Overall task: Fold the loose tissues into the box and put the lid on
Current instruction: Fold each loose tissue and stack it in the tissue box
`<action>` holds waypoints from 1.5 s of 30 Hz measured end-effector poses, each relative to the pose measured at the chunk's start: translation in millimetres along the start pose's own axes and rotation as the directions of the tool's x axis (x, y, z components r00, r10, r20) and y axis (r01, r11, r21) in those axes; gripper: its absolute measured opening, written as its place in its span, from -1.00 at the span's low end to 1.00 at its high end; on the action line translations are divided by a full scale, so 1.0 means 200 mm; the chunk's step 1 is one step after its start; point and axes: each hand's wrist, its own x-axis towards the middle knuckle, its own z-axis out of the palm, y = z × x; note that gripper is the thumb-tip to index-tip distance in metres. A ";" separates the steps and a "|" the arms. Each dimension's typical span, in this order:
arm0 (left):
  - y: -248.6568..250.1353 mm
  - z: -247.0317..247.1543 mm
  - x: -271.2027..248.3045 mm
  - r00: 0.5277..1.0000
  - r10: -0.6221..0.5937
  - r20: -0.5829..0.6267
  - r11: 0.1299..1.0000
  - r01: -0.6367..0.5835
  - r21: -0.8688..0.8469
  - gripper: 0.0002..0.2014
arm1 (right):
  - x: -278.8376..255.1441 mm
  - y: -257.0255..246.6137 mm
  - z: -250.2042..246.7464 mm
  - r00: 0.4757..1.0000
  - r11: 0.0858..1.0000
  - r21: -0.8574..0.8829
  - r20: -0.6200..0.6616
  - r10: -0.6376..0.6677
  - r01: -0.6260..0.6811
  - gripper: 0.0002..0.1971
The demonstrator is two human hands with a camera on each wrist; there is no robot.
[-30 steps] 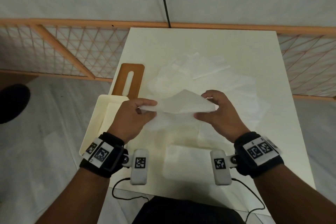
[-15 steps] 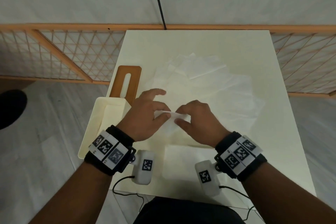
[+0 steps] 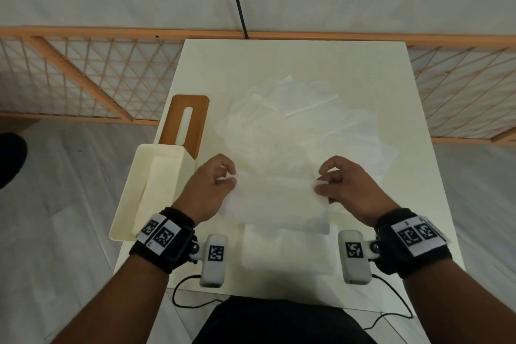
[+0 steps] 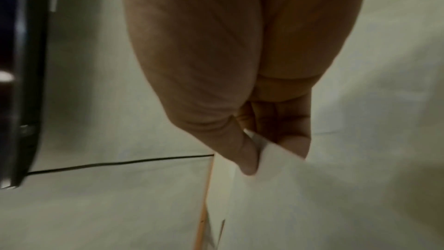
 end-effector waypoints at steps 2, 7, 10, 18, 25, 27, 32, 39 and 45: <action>-0.06 0.06 -0.02 0.999 -0.024 0.048 0.999 0.023 0.035 -0.73 | -0.02 0.10 -0.02 1.000 0.998 -0.059 -0.023 0.017 -0.019 -0.86; -0.22 0.22 -0.09 0.976 -0.153 0.157 0.972 0.119 0.205 -0.77 | -0.09 0.32 -0.01 0.990 0.911 -0.391 -0.001 0.139 -0.128 -0.84; -0.28 0.30 -0.11 0.973 -0.155 0.171 0.947 0.097 0.306 -0.80 | -0.11 0.38 0.02 0.991 0.848 -0.517 0.002 0.135 -0.114 -0.82; -0.35 0.38 -0.09 0.975 -0.145 0.170 0.909 0.063 0.412 -0.82 | -0.10 0.42 0.07 0.994 0.752 -0.656 0.033 0.105 -0.058 -0.84; -0.41 0.41 -0.07 0.988 -0.093 0.126 0.906 0.032 0.422 -0.80 | -0.07 0.45 0.10 0.991 0.710 -0.702 0.036 0.126 -0.065 -0.77; -0.42 0.41 -0.07 0.990 -0.083 0.111 0.912 0.031 0.410 -0.81 | -0.07 0.45 0.10 0.993 0.690 -0.722 0.034 0.116 -0.056 -0.80; -0.45 0.44 -0.06 0.988 -0.125 0.092 0.923 0.082 0.375 -0.78 | -0.09 0.48 0.09 0.991 0.688 -0.722 0.020 0.132 -0.077 -0.87; -0.37 0.40 0.04 0.983 -0.168 0.080 0.914 0.125 0.386 -0.81 | -0.11 0.46 0.08 0.991 0.674 -0.735 0.019 0.130 -0.074 -0.86; -0.27 0.36 0.42 1.000 0.007 0.004 0.886 -0.008 0.464 -0.70 | -0.06 0.36 0.07 0.999 0.749 -0.661 -0.031 0.031 -0.043 -0.87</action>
